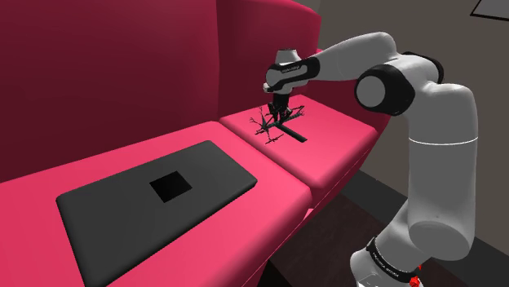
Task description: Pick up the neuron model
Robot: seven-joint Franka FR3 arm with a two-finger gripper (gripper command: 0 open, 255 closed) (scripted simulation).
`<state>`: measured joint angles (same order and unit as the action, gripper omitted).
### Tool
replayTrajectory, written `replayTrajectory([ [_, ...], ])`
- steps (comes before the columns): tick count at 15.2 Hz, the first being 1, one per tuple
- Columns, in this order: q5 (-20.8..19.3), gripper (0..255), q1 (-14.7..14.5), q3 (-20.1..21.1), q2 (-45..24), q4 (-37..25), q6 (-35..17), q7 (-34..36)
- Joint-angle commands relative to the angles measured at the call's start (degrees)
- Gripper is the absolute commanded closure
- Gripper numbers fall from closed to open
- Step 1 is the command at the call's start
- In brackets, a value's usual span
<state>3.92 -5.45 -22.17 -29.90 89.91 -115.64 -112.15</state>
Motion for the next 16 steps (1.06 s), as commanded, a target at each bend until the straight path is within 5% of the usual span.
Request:
replayTrajectory([
  [1,-0.1,255,0.0,-0.1,0.3,-0.7,1.0,0.0],
  [16,-1.0,255,-0.1,-0.7,3.0,-7.0,9.8,-0.1],
])
